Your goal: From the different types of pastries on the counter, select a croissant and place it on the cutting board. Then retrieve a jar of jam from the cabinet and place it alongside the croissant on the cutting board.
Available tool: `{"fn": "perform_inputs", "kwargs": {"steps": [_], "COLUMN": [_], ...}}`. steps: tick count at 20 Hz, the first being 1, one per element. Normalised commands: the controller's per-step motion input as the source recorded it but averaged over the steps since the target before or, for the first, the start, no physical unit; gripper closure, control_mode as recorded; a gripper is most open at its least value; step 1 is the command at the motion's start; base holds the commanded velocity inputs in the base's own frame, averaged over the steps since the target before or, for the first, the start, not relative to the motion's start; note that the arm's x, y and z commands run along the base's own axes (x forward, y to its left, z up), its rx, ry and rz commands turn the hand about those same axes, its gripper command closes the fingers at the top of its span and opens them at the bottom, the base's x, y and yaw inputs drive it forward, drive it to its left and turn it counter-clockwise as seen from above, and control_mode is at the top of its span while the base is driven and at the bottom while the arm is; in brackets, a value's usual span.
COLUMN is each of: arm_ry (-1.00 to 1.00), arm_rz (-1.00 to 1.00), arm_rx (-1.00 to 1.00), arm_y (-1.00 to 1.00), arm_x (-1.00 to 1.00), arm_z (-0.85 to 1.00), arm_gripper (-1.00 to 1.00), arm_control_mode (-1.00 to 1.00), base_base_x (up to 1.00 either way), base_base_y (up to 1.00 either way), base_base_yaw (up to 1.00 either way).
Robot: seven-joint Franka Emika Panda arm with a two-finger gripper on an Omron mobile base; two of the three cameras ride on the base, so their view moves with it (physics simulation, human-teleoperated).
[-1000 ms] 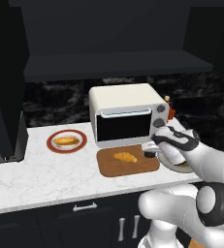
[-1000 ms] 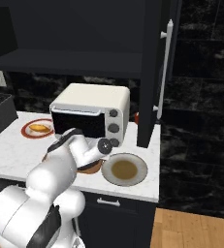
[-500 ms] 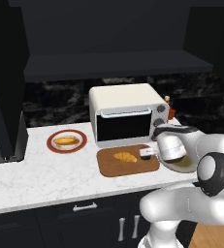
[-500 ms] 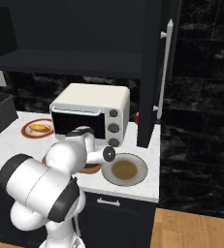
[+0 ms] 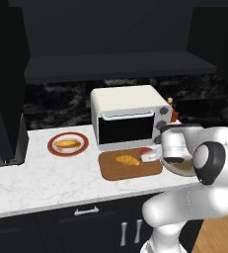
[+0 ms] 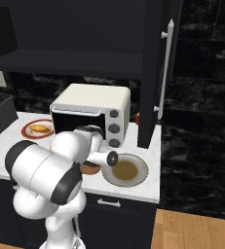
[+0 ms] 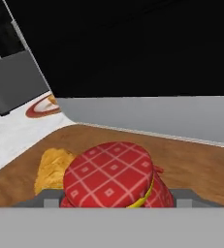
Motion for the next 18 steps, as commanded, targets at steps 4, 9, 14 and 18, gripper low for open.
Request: {"fn": "perform_inputs", "kwargs": {"steps": [4, 9, 14, 18], "arm_ry": [-0.14, -0.12, -0.11, -0.14], "arm_rz": [0.18, 0.20, 0.18, 0.19], "arm_rx": [0.00, 0.00, -0.03, -0.06], "arm_y": [0.00, 0.00, 0.00, -0.05], "arm_x": [0.39, 0.24, 0.20, 0.00], "arm_z": [0.00, 0.00, 0.00, 0.01], "arm_gripper": [1.00, 1.00, -1.00, -1.00], "arm_control_mode": [-1.00, -1.00, -1.00, -1.00], "base_base_x": [0.00, 0.00, 0.00, 0.00], "base_base_y": [0.00, 0.00, 0.00, 0.00], "base_base_yaw": [0.00, 0.00, 0.00, 0.00]}}
